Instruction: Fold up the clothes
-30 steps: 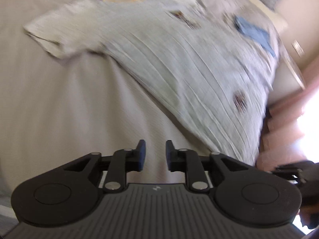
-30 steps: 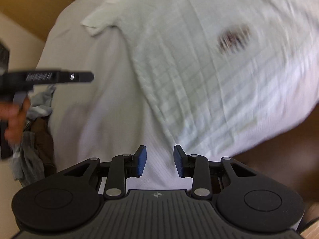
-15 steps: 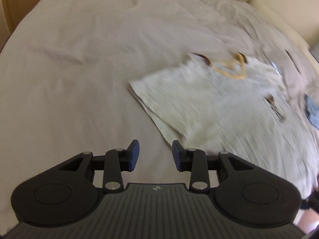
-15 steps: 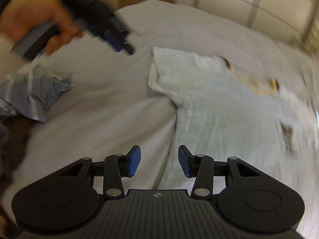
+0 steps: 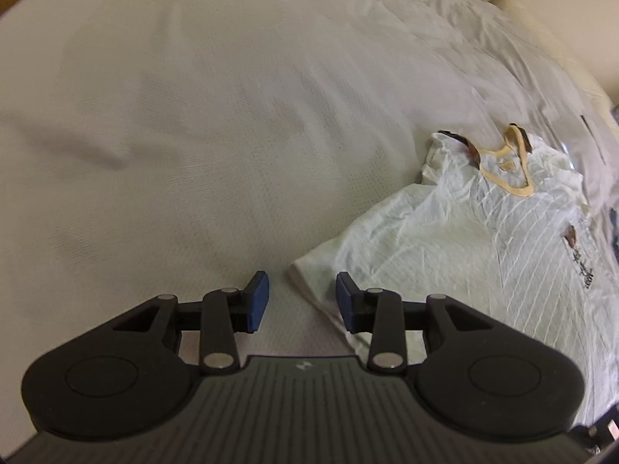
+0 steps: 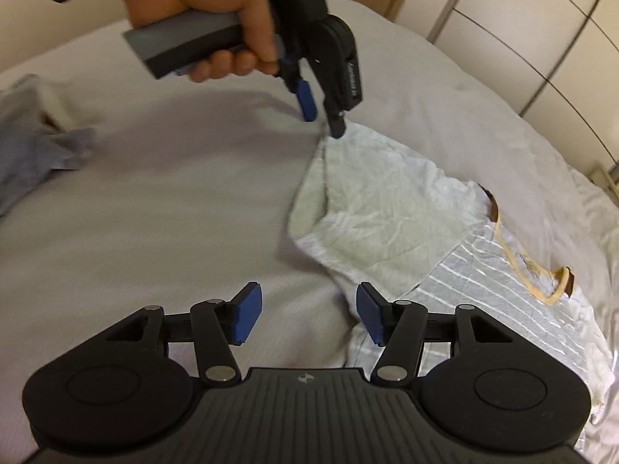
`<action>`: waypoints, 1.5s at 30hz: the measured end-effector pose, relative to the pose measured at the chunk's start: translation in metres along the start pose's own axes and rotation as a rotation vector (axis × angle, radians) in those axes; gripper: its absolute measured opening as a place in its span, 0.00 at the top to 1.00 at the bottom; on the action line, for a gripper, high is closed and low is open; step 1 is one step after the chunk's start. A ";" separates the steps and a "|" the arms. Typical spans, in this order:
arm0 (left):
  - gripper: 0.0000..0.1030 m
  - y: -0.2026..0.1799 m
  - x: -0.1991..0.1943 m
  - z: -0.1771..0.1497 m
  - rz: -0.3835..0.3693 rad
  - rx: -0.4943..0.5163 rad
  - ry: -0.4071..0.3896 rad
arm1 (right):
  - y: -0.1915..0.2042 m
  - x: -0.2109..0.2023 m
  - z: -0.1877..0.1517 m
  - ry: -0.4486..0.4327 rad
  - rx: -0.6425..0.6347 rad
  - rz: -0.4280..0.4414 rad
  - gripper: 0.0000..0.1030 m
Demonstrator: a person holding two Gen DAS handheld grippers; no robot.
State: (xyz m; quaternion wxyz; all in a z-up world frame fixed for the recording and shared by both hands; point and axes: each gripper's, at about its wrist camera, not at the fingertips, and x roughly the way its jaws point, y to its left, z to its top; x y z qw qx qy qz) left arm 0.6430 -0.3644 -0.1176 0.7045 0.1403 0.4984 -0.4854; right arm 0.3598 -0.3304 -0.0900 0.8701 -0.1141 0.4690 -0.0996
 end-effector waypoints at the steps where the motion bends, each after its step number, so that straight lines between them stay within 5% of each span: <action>1: 0.76 0.003 0.003 0.001 -0.019 -0.004 0.004 | 0.001 0.005 0.003 0.002 -0.009 -0.017 0.38; 3: 0.97 0.009 0.006 0.003 -0.047 -0.026 0.008 | 0.003 0.015 0.009 0.004 -0.035 -0.055 0.35; 4: 0.99 0.012 0.006 0.004 -0.059 -0.044 0.010 | 0.005 0.019 0.012 0.003 -0.053 -0.071 0.35; 9: 1.00 0.019 0.002 0.007 -0.108 -0.101 -0.018 | 0.017 0.041 0.023 0.018 -0.156 -0.120 0.36; 14: 1.00 0.023 -0.002 0.010 -0.127 -0.140 -0.030 | 0.018 0.059 0.029 0.055 -0.169 -0.134 0.50; 15: 1.00 0.023 -0.002 0.010 -0.127 -0.144 -0.030 | 0.017 0.061 0.031 0.059 -0.157 -0.126 0.56; 17: 1.00 0.022 -0.003 0.013 -0.123 -0.153 -0.028 | 0.010 0.063 0.035 0.062 -0.097 -0.073 0.91; 18: 1.00 0.017 -0.003 0.017 -0.123 -0.154 -0.028 | 0.003 0.060 0.035 0.046 -0.043 -0.043 0.98; 31: 1.00 -0.077 -0.007 0.073 -0.148 -0.119 -0.027 | -0.096 0.021 0.005 -0.124 0.739 0.246 0.98; 43: 1.00 -0.145 0.060 0.077 -0.171 -0.034 0.063 | -0.146 0.022 -0.057 -0.095 1.022 0.234 0.97; 45: 0.90 -0.144 0.064 0.077 -0.186 -0.054 0.065 | -0.151 0.024 -0.065 -0.076 1.051 0.236 0.88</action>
